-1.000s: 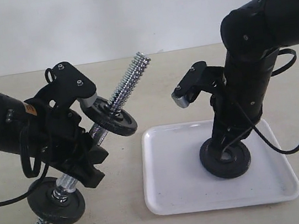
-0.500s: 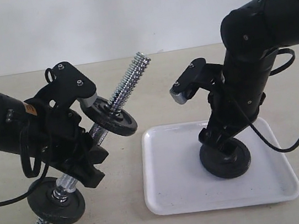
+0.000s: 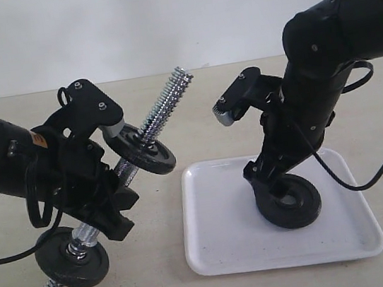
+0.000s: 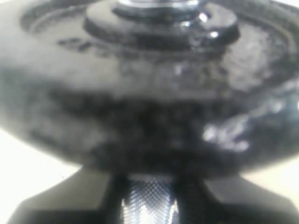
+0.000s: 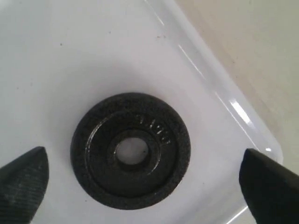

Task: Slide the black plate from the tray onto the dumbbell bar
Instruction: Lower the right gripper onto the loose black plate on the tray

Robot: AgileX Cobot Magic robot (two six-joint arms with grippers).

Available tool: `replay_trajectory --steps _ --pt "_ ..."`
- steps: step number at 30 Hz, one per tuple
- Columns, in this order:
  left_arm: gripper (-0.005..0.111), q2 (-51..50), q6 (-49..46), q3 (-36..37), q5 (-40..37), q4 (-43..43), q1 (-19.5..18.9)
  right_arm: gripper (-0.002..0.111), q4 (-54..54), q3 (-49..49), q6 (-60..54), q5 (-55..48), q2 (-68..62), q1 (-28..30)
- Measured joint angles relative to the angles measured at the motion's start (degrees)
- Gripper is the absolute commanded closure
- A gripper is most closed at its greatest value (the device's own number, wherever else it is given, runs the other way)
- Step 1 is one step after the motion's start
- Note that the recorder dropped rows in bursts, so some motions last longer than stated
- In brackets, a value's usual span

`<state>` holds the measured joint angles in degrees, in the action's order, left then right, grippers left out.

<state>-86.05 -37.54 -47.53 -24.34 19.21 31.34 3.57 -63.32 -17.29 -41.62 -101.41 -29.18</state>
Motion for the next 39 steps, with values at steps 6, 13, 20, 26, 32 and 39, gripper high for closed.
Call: replay_trajectory --steps 6,13,20,26,32,39 --pt "0.102 0.0 0.0 0.0 0.0 0.0 0.0 0.003 -1.1 0.0 1.3 -0.8 0.0 0.0" --pt "0.102 0.0 0.0 0.0 0.0 0.0 0.0 0.003 -1.3 0.0 1.4 -1.1 0.0 0.0" --pt "0.102 0.0 0.0 0.0 0.0 0.0 0.0 0.003 -1.3 0.0 1.5 -0.6 -2.4 0.0" --pt "0.102 0.0 0.0 0.0 0.0 0.0 0.0 0.003 -1.3 0.0 1.7 -0.3 -4.9 0.0" --pt "0.102 0.0 0.0 0.0 0.0 0.0 0.0 0.003 -1.3 0.0 1.9 0.4 -6.0 0.0" --pt "0.102 0.0 0.0 0.0 0.0 0.0 0.0 0.003 -1.3 0.0 2.2 1.0 -6.1 0.0"
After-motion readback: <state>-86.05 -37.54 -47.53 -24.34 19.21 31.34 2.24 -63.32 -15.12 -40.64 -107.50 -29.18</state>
